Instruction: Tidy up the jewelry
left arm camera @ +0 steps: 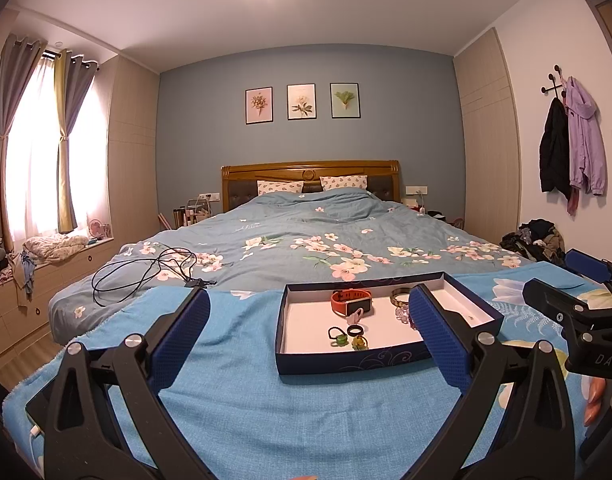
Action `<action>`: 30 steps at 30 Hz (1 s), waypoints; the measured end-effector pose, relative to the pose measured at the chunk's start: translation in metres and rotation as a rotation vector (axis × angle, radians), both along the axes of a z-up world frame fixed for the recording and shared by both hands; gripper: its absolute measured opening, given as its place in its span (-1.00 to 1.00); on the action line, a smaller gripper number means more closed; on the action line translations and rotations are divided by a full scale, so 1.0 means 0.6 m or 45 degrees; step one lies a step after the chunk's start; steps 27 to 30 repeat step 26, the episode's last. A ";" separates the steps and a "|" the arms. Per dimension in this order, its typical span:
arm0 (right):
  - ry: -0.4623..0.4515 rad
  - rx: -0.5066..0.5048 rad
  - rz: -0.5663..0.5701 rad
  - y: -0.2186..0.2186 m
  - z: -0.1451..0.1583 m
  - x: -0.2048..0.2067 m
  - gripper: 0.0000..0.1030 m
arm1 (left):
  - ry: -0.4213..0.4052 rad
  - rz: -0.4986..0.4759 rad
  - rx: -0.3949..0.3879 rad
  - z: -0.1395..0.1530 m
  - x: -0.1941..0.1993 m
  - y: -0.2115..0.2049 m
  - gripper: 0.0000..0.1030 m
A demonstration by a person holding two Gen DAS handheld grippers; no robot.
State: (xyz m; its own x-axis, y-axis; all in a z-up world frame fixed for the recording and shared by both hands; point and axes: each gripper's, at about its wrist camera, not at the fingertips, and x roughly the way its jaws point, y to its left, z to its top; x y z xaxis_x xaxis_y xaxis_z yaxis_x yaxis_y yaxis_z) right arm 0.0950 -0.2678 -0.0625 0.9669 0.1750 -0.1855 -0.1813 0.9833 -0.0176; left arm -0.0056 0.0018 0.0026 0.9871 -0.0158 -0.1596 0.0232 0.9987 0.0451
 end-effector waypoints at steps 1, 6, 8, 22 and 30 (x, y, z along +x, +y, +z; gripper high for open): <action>-0.001 0.000 -0.001 0.001 0.000 0.000 0.86 | 0.001 0.000 -0.001 0.000 0.000 0.000 0.90; 0.000 0.000 0.000 -0.001 0.000 0.001 0.86 | 0.006 0.005 -0.004 -0.001 0.000 0.000 0.90; 0.001 0.000 0.000 -0.002 -0.001 0.002 0.86 | 0.010 0.004 -0.007 0.000 0.003 0.000 0.90; 0.059 -0.031 -0.013 -0.019 -0.001 0.015 0.86 | 0.073 -0.006 -0.001 -0.005 0.015 0.003 0.90; 0.207 -0.095 -0.070 -0.053 -0.008 0.049 0.87 | 0.162 -0.028 -0.002 -0.013 0.035 0.014 0.90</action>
